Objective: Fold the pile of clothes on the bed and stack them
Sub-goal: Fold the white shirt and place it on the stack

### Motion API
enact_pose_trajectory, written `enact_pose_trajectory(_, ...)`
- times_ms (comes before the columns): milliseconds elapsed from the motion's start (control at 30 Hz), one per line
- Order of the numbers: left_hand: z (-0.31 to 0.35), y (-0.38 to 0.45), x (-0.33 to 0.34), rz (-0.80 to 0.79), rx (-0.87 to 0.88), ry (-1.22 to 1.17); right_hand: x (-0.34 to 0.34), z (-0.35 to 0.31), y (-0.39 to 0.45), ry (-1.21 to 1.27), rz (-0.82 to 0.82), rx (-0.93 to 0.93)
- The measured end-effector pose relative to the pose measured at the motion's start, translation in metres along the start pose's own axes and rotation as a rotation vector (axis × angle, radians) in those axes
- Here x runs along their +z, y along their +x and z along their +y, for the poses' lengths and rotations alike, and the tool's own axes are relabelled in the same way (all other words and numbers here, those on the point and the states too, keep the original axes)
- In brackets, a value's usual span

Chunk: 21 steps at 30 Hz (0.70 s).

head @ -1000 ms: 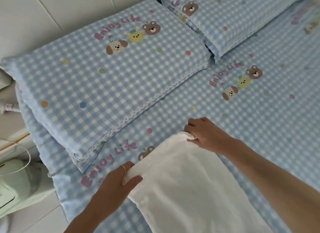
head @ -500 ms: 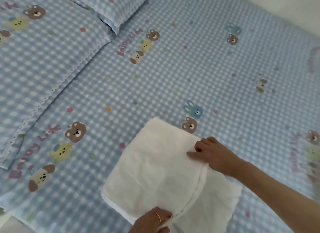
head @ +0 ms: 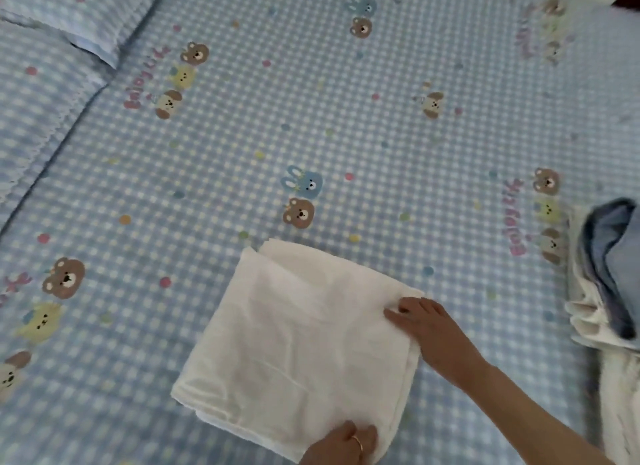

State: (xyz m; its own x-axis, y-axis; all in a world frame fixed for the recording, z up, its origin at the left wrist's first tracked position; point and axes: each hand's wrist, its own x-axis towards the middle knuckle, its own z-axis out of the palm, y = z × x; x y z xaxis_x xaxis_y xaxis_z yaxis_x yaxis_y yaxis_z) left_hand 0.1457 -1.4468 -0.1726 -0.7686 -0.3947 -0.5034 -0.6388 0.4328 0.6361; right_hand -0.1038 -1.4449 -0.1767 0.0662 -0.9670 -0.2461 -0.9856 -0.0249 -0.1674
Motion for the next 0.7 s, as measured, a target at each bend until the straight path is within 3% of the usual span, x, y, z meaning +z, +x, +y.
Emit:
enact_pose_trajectory(67, -0.010, -0.006, -0.011, 0.273, 0.018, -0.040, 0.000, -0.008, -0.004, 0.022, 0.043, 0.087)
enact_pose_trajectory(167, -0.057, -0.002, -0.049, 0.815, -0.246, -0.113, -0.004, -0.031, 0.023, 0.170, 0.131, 0.218)
enact_pose_trajectory(233, -0.090, 0.002, -0.079, 0.912, -0.470, -0.097, -0.014, -0.049, 0.063, 0.180, 0.135, 0.255)
enact_pose_trajectory(300, -0.116, 0.001, -0.101, 0.797, -0.617, -0.097, -0.025, -0.069, 0.113, 0.123, 0.080, 0.298)
enact_pose_trajectory(433, -0.146, -0.009, -0.099, 0.522, -0.743, -0.119, -0.033, -0.111, 0.216, 0.080, 0.038, 0.292)
enact_pose_trajectory(600, -0.175, -0.031, -0.080, 0.385, -0.840, -0.269, 0.000, -0.136, 0.293, 0.135, -0.478, 0.339)
enact_pose_trajectory(700, -0.191, -0.036, -0.069, 0.257, -0.908, -0.282, 0.011, -0.134, 0.310, 0.223, -0.553, 0.340)
